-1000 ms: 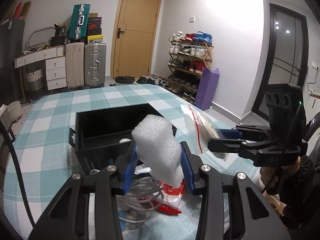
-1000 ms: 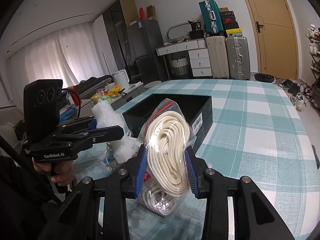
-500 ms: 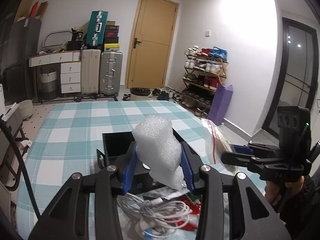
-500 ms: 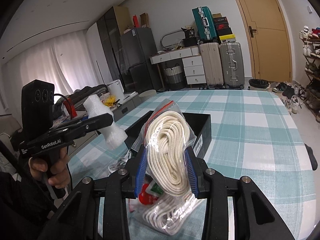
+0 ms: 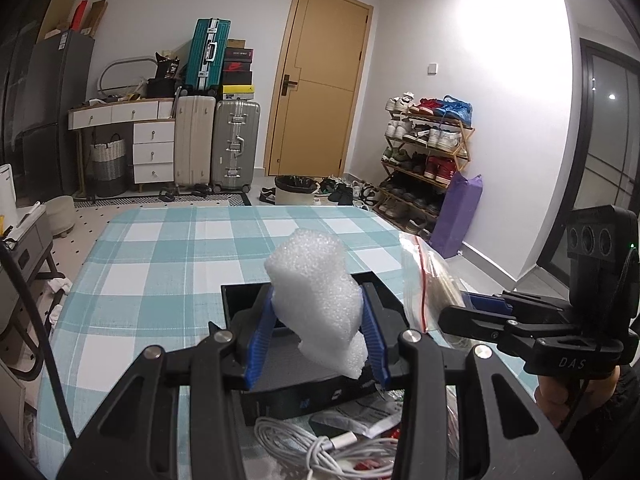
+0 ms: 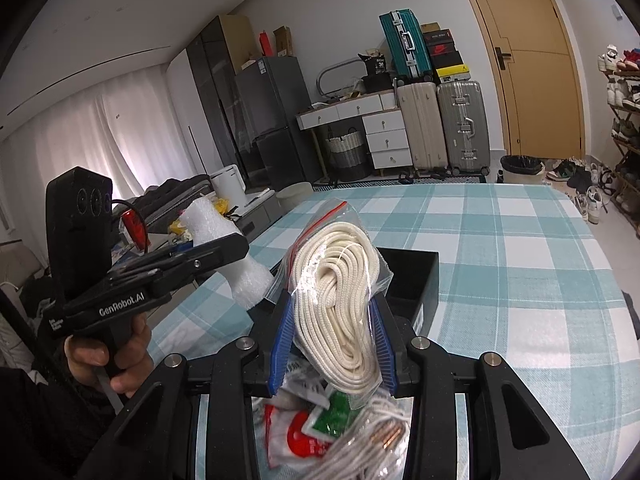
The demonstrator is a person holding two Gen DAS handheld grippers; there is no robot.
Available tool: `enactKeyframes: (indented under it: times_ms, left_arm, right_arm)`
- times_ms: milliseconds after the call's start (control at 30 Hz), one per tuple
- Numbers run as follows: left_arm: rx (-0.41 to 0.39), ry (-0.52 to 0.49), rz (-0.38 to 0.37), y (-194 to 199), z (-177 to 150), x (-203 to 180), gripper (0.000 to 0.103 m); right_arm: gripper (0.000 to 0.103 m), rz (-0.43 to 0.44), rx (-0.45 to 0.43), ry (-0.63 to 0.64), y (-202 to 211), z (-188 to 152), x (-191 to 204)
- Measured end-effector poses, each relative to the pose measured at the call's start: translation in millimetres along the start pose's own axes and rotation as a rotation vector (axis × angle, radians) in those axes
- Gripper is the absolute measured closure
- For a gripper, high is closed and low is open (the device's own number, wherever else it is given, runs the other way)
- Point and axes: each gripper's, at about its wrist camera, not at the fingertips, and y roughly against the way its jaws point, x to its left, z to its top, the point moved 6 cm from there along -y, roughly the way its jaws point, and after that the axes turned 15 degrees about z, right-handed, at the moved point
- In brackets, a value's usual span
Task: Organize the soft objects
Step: 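Carry the rope bag and foam over the black box with both grippers, then open both grippers to drop the rope bag and foam into the box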
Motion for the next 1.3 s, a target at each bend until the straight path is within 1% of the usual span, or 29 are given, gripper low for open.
enactKeyframes:
  times_ms: [367, 700, 833, 967, 1167, 1233, 1267, 1300]
  left_arm:
    - [0.031, 0.003, 0.031, -24, 0, 7, 0.063]
    - [0.077, -0.016, 0.049, -49, -9, 7, 0.063]
    - [0.100, -0.040, 0.059, -57, -15, 5, 0.063]
    - [0.122, -0.092, 0.087, -64, -23, -1, 0.063]
    - [0.175, -0.125, 0.097, -75, -33, -5, 0.062]
    - [0.171, -0.130, 0.105, -75, -33, -5, 0.061]
    - [0.173, -0.131, 0.103, -75, -33, -5, 0.060]
    - [0.181, -0.127, 0.098, -75, -33, -5, 0.059]
  right_arm:
    - [0.066, 0.004, 0.030, -0.007, -31, 14, -11]
    - [0.066, -0.013, 0.068, -0.012, -57, 17, -31]
    - [0.066, -0.032, 0.099, -0.006, -67, 13, -38]
    - [0.066, -0.056, 0.129, 0.006, -76, 8, -46]
    - [0.066, -0.112, 0.195, 0.060, -91, -2, -52]
    - [0.065, -0.129, 0.200, 0.083, -93, -4, -52]
    - [0.064, -0.132, 0.205, 0.090, -93, -4, -52]
    - [0.061, -0.133, 0.210, 0.090, -94, -4, -53]
